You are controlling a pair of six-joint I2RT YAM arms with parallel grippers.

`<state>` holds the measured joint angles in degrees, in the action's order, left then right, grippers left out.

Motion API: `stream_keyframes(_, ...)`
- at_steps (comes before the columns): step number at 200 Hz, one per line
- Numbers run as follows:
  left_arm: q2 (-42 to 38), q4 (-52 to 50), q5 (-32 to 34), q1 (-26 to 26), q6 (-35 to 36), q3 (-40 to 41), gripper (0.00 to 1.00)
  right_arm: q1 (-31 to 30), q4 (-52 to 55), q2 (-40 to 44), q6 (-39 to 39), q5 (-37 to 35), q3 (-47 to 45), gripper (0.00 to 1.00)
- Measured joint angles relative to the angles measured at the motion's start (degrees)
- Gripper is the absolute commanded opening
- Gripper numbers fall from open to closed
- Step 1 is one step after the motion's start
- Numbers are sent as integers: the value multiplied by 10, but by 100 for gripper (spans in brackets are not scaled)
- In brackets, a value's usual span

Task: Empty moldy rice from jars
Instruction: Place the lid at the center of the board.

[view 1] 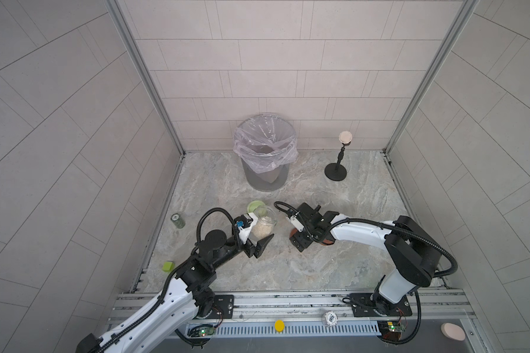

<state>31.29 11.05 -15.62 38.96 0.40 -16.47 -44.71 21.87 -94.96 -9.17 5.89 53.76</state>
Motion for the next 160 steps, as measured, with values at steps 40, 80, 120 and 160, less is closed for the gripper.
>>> stream_keyframes(40, 0, 3, 6, 0, -5, 1, 0, -3, 11, -10, -13, 6, 5, 94)
stream_keyframes(80, 0, 11, 15, 0, -7, 15, 0, -7, 22, -10, -19, 10, 6, 100)
stream_keyframes(120, -2, 12, 20, 0, -8, 17, 0, -7, 37, 5, -28, 7, 9, 100)
stream_keyframes(160, -9, 12, 23, 0, -10, 17, 0, -7, 59, 53, -34, 1, 30, 100)
